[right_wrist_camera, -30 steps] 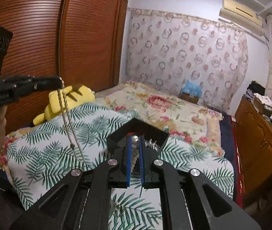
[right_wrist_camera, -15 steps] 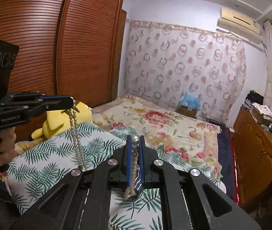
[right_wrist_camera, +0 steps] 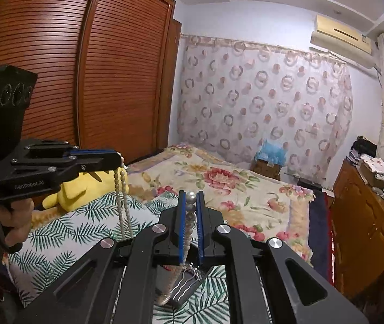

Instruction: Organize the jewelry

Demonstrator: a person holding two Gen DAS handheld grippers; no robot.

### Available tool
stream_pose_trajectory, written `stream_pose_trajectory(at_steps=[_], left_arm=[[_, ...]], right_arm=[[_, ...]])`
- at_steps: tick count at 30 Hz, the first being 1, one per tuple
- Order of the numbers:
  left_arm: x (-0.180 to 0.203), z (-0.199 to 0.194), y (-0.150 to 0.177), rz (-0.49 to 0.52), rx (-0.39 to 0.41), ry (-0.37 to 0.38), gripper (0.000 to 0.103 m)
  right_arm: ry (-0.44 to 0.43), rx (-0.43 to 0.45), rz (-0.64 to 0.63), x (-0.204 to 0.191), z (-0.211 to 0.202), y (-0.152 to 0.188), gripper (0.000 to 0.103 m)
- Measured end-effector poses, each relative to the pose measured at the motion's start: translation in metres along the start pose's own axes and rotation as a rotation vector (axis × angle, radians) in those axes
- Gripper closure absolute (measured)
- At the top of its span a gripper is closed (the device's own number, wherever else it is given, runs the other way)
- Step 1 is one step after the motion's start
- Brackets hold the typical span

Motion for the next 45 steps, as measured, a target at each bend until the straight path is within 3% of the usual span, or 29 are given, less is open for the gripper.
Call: stream_pose_trajectory(at_steps=[6, 22, 26, 33, 45], left_arm=[[-0.006, 0.032, 0.002, -0.015, -0.029, -0.001, 0.099], [-0.025, 0.092, 0.089, -0.064, -0.244, 0.007, 0.099], [-0.025, 0.094, 0.101, -0.068, -0.267, 0.010, 0.099], [-0.026, 0.082, 0.110, -0.079, -0.277, 0.001, 0.098], [-0.020, 0.038, 0.139, -0.078, -0.301, -0.019, 0.092]], right_arm=[[-0.028, -0.033, 0.015, 0.005, 0.023, 0.013, 0.095], [-0.092, -0.274, 0.120, -0.007, 0.089, 0.132, 0.094], [-0.101, -0.310, 0.143, -0.011, 0.096, 0.152, 0.094], [-0.085, -0.314, 0.172, -0.010, 0.090, 0.156, 0.094], [-0.077, -0.295, 0.177, -0.033, 0.045, 0.166, 0.094]])
Point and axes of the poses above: each gripper's, at about its wrist camera, not at the fingertips, and z roughly the way its jaws point, x to its right, y to its underside, the point moved 6 cm from there along z, roughly the way its jaws point, and after that the axes turned 11 degrees about x, right-handed, at the moved point
